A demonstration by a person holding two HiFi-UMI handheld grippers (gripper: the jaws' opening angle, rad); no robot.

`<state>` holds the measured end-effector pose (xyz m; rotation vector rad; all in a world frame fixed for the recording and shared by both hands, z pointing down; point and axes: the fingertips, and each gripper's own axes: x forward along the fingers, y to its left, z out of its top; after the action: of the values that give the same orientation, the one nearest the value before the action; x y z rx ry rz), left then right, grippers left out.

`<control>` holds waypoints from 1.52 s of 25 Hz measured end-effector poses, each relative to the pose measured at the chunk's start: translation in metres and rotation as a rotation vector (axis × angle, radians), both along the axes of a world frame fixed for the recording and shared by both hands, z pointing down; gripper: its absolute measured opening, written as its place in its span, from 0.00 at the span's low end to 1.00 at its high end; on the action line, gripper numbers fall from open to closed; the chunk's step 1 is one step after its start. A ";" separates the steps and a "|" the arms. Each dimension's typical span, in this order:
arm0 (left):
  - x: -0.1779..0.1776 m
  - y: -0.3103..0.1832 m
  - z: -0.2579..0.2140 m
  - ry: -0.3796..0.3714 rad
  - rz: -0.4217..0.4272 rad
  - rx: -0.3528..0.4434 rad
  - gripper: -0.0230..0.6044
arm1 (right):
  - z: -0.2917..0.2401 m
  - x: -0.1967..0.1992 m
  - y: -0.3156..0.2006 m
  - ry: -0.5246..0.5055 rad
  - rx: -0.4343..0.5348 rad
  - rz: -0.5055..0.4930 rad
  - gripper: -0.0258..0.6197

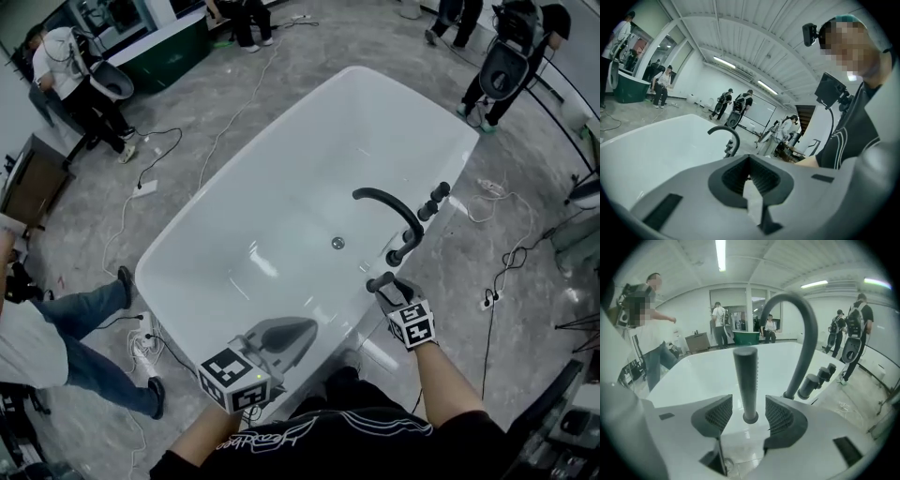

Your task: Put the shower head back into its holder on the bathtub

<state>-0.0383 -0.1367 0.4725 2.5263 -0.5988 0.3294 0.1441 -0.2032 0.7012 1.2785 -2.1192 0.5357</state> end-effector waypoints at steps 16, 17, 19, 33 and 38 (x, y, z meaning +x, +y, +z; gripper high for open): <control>0.035 0.111 -0.102 0.086 0.360 0.209 0.04 | -0.336 -0.105 0.193 -0.485 0.345 -0.198 0.09; 0.035 0.118 -0.109 0.094 0.377 0.223 0.04 | -0.343 -0.108 0.202 -0.477 0.355 -0.195 0.09; 0.036 0.130 -0.119 0.106 0.408 0.252 0.04 | -0.350 -0.111 0.215 -0.458 0.374 -0.176 0.08; 0.027 0.172 -0.131 0.093 0.453 0.303 0.04 | -0.365 -0.127 0.249 -0.456 0.429 -0.125 0.06; 0.030 0.177 -0.128 0.094 0.464 0.293 0.04 | -0.362 -0.129 0.253 -0.458 0.421 -0.124 0.06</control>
<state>-0.0085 0.0399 0.3443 2.9320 -0.0125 0.2994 0.0153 0.0500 0.3391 1.3224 -2.7871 0.3625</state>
